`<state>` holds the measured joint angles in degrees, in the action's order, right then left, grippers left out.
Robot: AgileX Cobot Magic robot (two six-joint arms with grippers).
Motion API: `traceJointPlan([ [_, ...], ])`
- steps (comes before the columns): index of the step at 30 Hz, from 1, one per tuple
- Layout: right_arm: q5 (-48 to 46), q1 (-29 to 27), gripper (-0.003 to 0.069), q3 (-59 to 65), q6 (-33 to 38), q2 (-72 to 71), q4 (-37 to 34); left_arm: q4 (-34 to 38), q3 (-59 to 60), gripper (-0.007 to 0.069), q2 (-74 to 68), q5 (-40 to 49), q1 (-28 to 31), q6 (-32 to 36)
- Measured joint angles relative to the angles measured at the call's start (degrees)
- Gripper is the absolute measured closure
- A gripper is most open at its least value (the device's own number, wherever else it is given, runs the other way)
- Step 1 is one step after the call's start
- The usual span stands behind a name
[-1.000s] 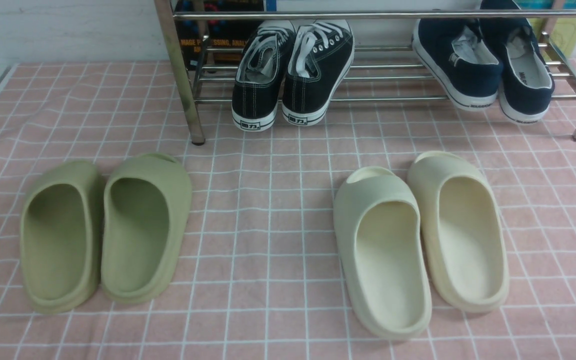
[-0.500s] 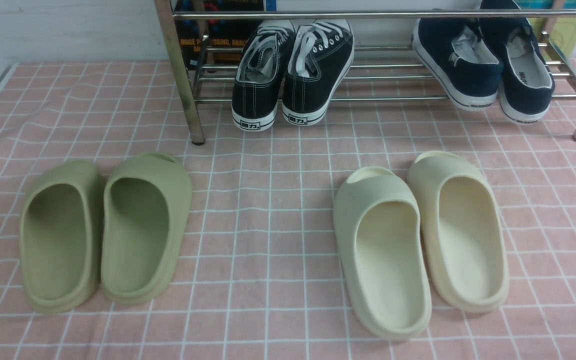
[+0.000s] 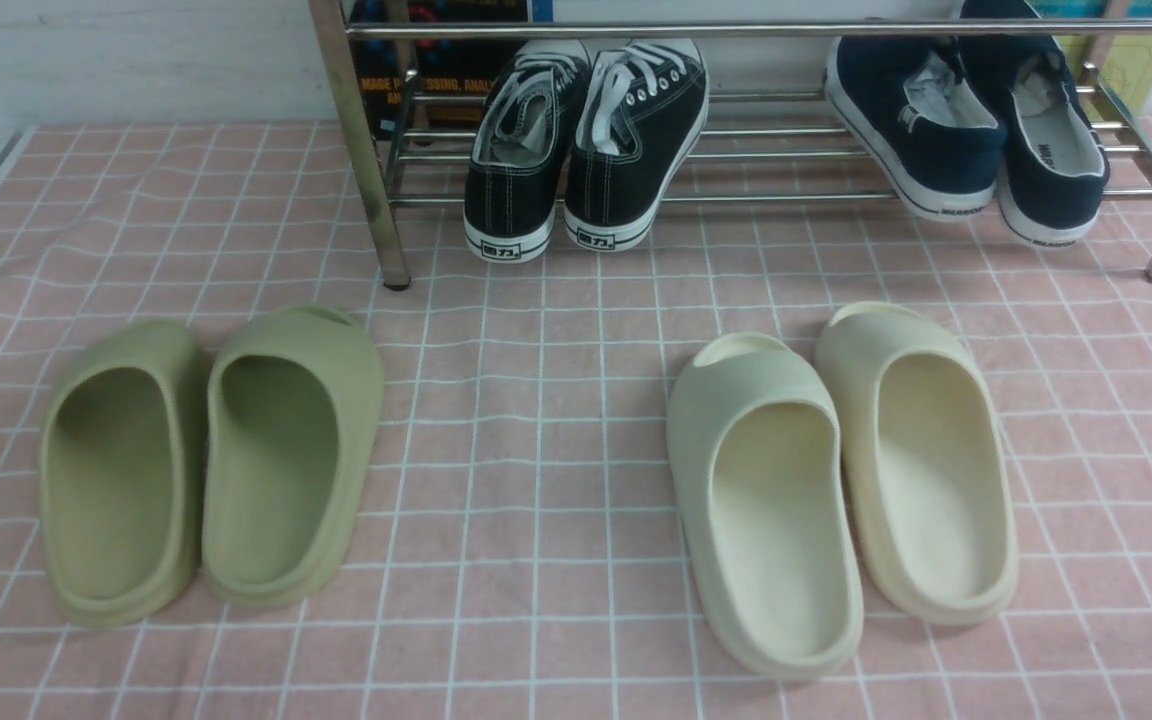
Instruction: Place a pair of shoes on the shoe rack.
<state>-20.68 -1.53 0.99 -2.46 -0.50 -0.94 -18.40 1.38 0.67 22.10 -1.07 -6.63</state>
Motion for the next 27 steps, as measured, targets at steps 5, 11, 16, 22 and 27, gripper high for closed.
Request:
traceJointPlan([
  [5,0.0,0.0,0.0647,0.0,0.0,0.0,0.0,0.0,0.0,0.0385,0.0,0.0,0.0,0.0],
  [11,0.0,0.0,0.0642,0.0,0.0,0.0,0.0,0.0,0.0,0.0385,0.0,0.02,0.0,0.0],
  [16,0.0,0.0,0.0638,0.0,0.0,0.0,0.0,0.0,0.0,0.0385,0.0,0.02,0.0,0.0],
  [22,0.0,0.0,0.063,0.0,0.05,0.0,0.0,0.0,0.0,0.0385,0.0,0.02,0.0,0.0],
  [27,0.0,0.0,0.0625,0.0,0.04,0.0,0.0,0.0,0.0,0.0385,0.0,0.02,0.0,0.0],
])
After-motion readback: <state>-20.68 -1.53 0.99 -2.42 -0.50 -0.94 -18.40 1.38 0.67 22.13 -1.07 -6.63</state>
